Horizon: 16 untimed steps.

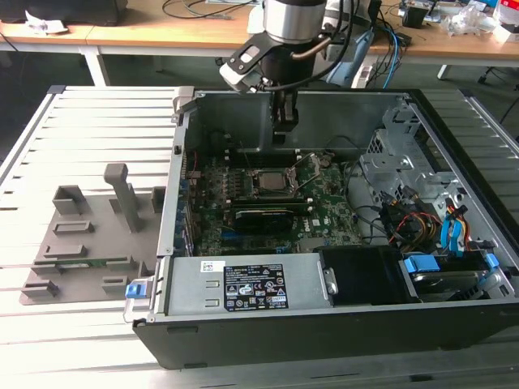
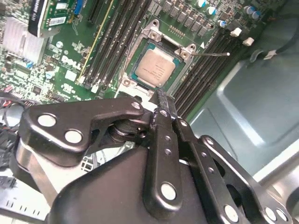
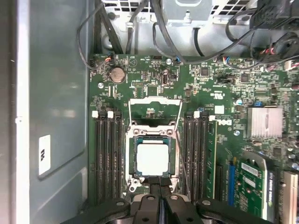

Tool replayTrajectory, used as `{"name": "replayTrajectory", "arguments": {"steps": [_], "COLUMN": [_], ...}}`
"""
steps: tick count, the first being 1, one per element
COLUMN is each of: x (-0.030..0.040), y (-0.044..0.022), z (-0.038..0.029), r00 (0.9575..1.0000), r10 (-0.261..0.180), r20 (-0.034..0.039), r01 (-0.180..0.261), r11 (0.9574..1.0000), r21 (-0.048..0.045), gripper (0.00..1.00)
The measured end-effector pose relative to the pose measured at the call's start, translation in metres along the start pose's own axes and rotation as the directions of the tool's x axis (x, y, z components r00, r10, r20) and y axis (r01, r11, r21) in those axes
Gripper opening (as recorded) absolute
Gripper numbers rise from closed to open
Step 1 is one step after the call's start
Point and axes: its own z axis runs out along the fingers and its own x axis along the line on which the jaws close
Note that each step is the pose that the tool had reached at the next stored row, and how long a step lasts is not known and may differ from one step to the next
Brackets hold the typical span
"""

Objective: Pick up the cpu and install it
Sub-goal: 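Place the cpu into insertion slot, then close the cpu cover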

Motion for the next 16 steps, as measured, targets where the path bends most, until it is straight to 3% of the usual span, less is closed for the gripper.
{"name": "replayTrajectory", "arguments": {"steps": [2,7,9,16], "x": [0.0,-0.0002,-0.0013,-0.0021], "y": [0.0,0.0015,0.0101,0.0247], "z": [-0.004,-0.0041,-0.0041,-0.0039], "r00": [1.0,1.0,1.0,1.0], "r10": [0.0,0.0,0.0,0.0], "r20": [-0.0004,-0.0004,-0.0003,-0.0005], "r01": [0.0,0.0,0.0,0.0], "r11": [1.0,1.0,1.0,1.0], "r21": [-0.0001,-0.0001,0.0003,0.0006], "gripper": [0.11,0.11,0.11,0.11]}}
